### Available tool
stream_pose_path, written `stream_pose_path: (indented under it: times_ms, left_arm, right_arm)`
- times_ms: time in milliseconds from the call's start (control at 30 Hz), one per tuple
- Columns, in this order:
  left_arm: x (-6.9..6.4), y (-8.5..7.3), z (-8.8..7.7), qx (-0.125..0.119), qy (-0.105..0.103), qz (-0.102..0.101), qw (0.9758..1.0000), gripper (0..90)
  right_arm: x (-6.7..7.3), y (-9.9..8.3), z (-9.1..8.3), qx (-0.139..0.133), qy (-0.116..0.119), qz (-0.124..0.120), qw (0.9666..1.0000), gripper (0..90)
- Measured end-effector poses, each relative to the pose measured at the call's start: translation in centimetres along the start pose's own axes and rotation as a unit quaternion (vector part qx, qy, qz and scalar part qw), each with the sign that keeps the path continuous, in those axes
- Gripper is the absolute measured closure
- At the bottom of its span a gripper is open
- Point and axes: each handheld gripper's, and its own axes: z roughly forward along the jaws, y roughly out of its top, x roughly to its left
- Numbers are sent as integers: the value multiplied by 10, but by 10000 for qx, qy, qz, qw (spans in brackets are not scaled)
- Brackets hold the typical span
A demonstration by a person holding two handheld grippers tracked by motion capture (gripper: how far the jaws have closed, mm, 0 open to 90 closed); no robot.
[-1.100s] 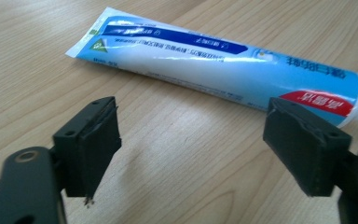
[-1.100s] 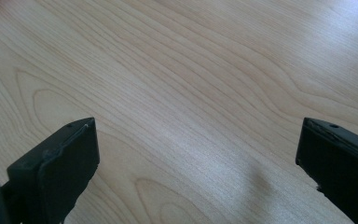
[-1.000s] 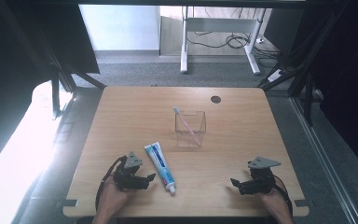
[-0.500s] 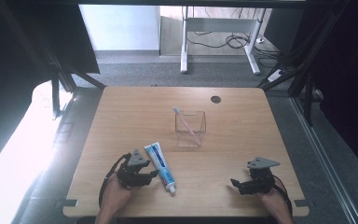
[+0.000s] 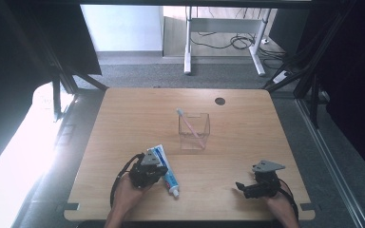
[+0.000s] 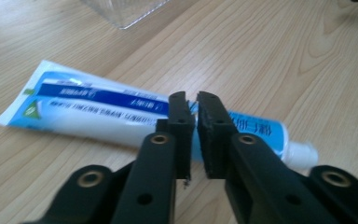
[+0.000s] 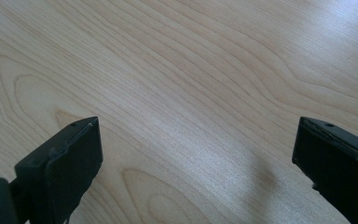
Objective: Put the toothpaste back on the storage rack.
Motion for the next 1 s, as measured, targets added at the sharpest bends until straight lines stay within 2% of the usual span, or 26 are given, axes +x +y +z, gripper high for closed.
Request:
stream_pose_path:
  times_ms: [233,433,600,1000]
  left_arm:
    - [-8,10,18,205,-87,246,9994,898]
    - [-11,13,30,312,-178,218,9991,898]
    - [-11,14,36,347,-237,103,9991,898]
    - [-17,13,38,472,-339,177,9982,898]
  right_arm:
    - [-1,0,-2,-44,2,29,10000,17]
    - [-2,-1,-2,-24,36,47,10000,17]
    - [-2,-2,0,39,66,61,10000,16]
    - [-3,-3,-1,22,112,46,9999,10]
